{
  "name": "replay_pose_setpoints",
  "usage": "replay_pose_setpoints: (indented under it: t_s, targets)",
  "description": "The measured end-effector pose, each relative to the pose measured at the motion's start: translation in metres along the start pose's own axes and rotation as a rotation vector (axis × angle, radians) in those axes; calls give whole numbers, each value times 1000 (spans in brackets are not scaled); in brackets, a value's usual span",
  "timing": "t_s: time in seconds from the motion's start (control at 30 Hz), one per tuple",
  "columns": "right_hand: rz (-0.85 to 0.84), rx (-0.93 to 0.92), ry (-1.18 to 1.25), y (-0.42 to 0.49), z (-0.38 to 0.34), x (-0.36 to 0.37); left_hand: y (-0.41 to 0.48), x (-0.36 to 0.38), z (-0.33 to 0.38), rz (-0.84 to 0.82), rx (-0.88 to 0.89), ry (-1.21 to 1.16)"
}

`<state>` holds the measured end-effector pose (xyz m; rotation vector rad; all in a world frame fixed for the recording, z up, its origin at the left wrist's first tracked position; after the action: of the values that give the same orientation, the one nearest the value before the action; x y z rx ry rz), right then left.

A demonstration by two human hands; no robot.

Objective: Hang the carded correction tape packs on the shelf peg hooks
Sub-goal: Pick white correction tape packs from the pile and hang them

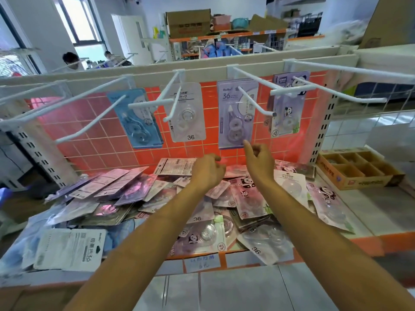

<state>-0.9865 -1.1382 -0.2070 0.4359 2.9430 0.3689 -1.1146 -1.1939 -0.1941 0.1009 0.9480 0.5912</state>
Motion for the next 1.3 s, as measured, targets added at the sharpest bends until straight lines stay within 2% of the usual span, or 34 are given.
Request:
replay_pose_setpoints:
  t_s: [0.13, 0.43, 0.63, 0.87, 0.97, 1.13, 1.3]
  targets:
    - [-106, -59, -150, -19, 20, 9, -8, -3, -14, 24, 36, 55]
    - [-385, -365, -394, -63, 18, 49, -28, -26, -53, 115, 260, 320]
    - [-500, -484, -415, -101, -2, 80, -37, -59, -90, 114, 193, 583]
    - [-627, -576, -415, -142, -13, 114, -59, -84, -145, 76, 4, 659]
    - [-634, -563, -377, -150, -17, 119, -65, -92, -156, 93, 28, 654]
    - [-662, -522, -377, -158, -11, 120, -73, -93, -171, 161, 183, 687]
    - [-621, -435, -349, -152, -11, 114, -75, -87, -172, 256, 294, 670]
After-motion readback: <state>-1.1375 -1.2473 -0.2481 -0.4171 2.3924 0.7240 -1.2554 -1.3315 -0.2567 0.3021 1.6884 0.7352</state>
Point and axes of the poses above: each hand's wrist, its own y-axis towards the middle knuckle, its own x-axis out of the palm, z = x × y, the point moved 1 cm from there along y, towards the middle knuckle, and after that the axes turned 14 degrees about z, right-handed, at the moved point
